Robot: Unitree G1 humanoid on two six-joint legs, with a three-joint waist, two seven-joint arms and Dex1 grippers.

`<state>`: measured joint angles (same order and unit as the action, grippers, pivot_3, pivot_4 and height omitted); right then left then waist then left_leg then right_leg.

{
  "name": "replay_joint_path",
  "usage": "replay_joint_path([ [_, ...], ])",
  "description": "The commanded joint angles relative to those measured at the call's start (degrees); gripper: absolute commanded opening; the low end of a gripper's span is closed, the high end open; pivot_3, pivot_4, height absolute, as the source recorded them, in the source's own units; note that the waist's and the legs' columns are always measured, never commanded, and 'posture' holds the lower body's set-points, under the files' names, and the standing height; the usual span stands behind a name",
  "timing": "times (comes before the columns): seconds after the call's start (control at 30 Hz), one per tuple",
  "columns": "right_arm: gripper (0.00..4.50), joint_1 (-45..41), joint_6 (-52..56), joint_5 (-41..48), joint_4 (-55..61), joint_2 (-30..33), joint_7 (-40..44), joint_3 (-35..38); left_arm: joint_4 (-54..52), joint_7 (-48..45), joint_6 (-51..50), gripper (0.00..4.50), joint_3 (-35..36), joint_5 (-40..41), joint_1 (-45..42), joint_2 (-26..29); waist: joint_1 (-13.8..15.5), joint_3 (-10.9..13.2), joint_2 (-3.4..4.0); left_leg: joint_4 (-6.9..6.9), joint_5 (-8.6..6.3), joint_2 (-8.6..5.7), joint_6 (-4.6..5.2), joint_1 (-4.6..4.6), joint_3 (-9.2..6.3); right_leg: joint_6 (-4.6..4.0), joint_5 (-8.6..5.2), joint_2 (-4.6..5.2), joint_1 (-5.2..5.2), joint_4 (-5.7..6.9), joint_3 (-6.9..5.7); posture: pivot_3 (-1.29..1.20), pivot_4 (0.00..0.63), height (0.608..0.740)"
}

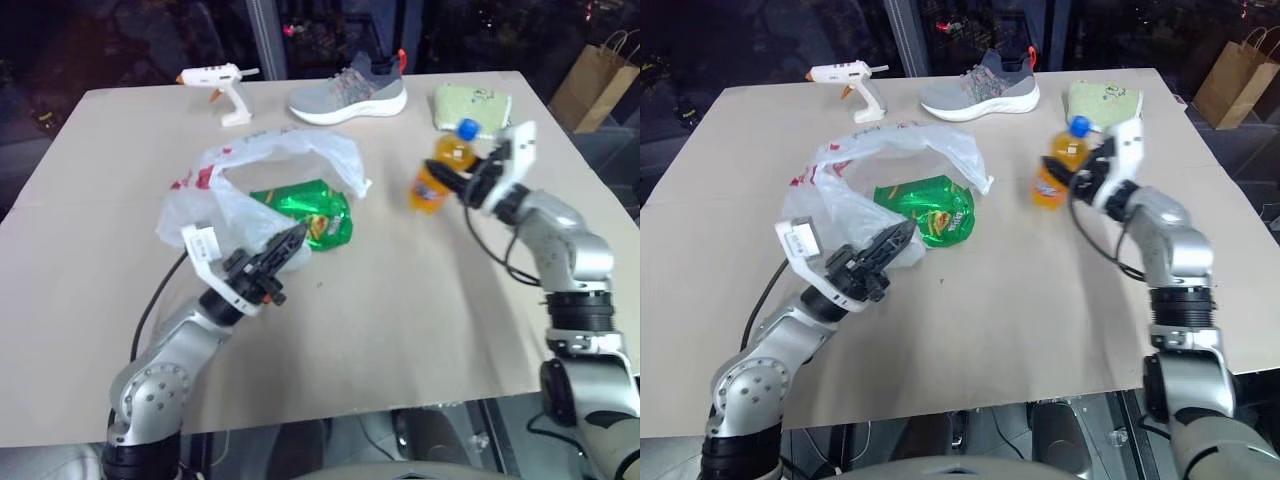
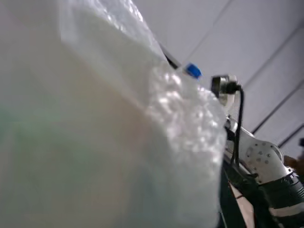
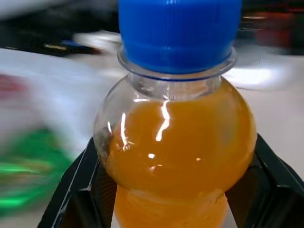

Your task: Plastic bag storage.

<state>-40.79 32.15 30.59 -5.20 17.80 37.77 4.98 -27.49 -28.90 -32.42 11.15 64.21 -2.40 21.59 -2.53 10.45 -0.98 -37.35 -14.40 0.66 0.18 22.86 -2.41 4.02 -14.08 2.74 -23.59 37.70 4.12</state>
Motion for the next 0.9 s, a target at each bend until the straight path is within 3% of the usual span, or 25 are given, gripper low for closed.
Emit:
replay_joint_path([
  [0.03,2.46,-4.2,5.2,6.8,5.4,-5.2,-1.6,0.1,-0.1,-1.4,-0.5,0.00,-2.0,-0.2,-2.0,-0.6,0.2,0.0,0.00,-0.01,0.00,0.00,0.00,0.01,-0.02,0.00,0.00,0.01,0.00,-0.01,-0.01,0.00,0.150,0.740],
  [0.2,2.46,-7.1,16.0,14.2,0.3,-20.8,-14.1,1.7,0.0,-1.9,-1.2,0.00,-4.3,-0.3,-3.9,-1.7,0.3,0.0,-0.01,-0.04,0.01,-0.08,-0.01,0.09,-0.10,0.00,0.01,0.09,-0.01,-0.05,-0.08,0.00,0.150,0.740],
  [0.4,2.46,-8.9,30.2,19.8,-5.9,-26.3,-20.4,3.9,-0.2,-1.7,-0.4,0.00,-4.7,-1.4,-3.8,-2.9,0.3,0.0,-0.01,-0.03,0.04,-0.13,-0.07,0.17,-0.25,-0.02,0.00,0.13,-0.03,-0.06,-0.25,0.00,0.150,0.740],
  [0.53,4.34,-10.9,33.2,18.3,-7.5,-26.0,-20.1,1.8,-0.4,-1.8,-0.2,0.00,-5.0,-2.2,-3.3,-3.6,0.2,0.0,-0.01,-0.01,0.04,-0.12,-0.07,0.17,-0.27,-0.02,0.00,0.10,-0.03,-0.06,-0.26,0.00,0.150,0.740],
  [0.77,4.48,-14.8,31.0,12.6,-6.9,-23.6,-17.5,-2.3,-0.1,-2.2,0.5,0.00,-5.1,-2.7,-2.5,-3.8,0.0,0.0,-0.01,-0.01,0.04,-0.08,-0.06,0.15,-0.27,-0.02,0.00,0.04,-0.03,-0.04,-0.26,0.00,0.150,0.740],
  [0.9,4.48,-15.2,29.8,11.6,-4.1,-15.2,-9.9,-3.6,0.0,-2.2,0.5,0.00,-4.7,-2.6,-2.6,-3.8,0.2,0.0,-0.01,-0.03,0.04,-0.10,-0.06,0.17,-0.26,-0.01,0.00,0.07,-0.02,-0.07,-0.26,0.00,0.150,0.740],
])
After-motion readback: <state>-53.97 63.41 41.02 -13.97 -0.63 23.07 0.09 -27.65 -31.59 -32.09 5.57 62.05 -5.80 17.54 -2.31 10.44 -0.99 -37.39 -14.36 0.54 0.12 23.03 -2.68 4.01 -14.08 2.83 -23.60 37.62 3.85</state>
